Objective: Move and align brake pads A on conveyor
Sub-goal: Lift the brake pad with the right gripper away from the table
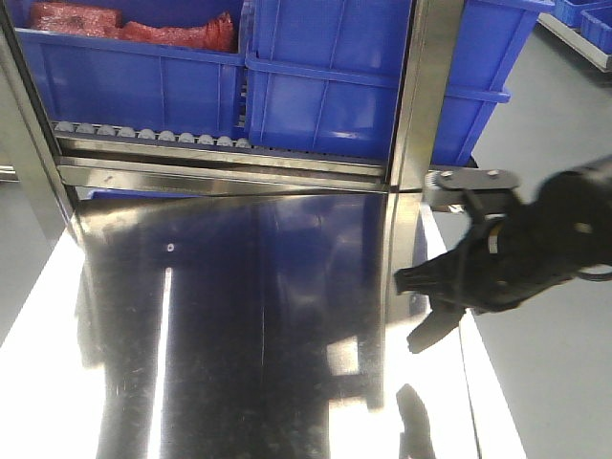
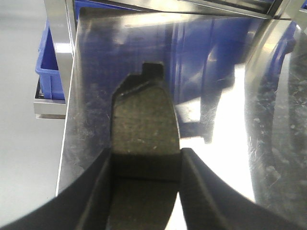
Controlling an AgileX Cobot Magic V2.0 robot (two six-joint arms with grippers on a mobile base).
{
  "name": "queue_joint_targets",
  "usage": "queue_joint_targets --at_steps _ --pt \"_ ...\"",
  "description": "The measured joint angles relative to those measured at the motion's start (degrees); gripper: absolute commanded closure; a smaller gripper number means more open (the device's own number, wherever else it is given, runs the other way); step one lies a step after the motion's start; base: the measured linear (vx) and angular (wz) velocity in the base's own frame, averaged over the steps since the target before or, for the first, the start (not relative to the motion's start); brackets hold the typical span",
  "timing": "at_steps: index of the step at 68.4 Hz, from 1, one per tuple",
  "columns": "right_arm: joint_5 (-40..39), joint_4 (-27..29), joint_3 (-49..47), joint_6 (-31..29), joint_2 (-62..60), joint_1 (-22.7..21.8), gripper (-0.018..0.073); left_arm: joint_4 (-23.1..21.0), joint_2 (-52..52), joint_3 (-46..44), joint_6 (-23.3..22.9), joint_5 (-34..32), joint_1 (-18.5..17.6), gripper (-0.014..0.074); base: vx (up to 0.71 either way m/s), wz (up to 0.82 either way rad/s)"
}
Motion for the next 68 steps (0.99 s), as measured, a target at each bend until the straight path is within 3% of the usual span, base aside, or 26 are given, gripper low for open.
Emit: queue_joint_targets --at_steps 13,35,68 --pt "-0.91 -0.11 6.3 -3.65 -8.97 -0.48 0.0564 -0.05 0.0 0.0 0.0 0.0 0.0 0.0603 0.0 0.0" --pt "-5.5 -0.45 15.65 -3.94 -29.28 -0.48 0.0564 -0.05 0.0 0.0 0.0 0.0 0.0 0.0603 0.0 0.0" --pt "-6.04 -2.78 25.4 -4.49 -59.64 -0.48 0.0564 -0.05 0.0 0.0 0.0 0.0 0.0 0.0603 0.0 0.0"
